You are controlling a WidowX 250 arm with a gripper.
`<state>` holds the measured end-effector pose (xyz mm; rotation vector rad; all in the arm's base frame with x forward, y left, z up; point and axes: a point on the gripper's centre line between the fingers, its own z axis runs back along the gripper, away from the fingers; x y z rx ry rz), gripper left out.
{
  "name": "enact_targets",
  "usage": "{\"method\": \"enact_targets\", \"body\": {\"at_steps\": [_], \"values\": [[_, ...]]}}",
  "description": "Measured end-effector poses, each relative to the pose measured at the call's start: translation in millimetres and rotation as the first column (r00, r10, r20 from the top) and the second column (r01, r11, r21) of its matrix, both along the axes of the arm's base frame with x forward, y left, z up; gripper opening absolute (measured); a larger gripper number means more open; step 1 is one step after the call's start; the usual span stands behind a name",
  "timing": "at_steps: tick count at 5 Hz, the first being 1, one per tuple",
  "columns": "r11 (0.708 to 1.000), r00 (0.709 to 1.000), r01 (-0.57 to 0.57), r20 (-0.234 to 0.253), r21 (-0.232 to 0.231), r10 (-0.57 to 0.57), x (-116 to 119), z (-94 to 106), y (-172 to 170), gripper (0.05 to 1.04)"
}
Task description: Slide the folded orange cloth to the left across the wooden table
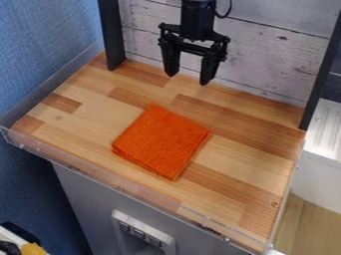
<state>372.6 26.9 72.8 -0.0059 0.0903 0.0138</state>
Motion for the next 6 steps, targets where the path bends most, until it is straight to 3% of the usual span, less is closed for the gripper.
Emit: {"method": "enact_targets", "body": {"at_steps": [1, 3, 5, 6], "values": [[0.998, 0.998, -0.061, -0.032, 0.005, 0.061, -10.4, -12.1, -0.7, 0.999], [0.959, 0.958, -0.283, 0.053, 0.016, 0.282, -33.7, -0.9, -11.3, 0.999], [0.876, 0.868, -0.483, 0.135, -0.002, 0.479, -54.7, 2.0, -17.0, 0.999], [0.835, 0.825, -0.55, 0.151, -0.006, 0.545, -65.1, 4.1, -16.3, 0.999]]}}
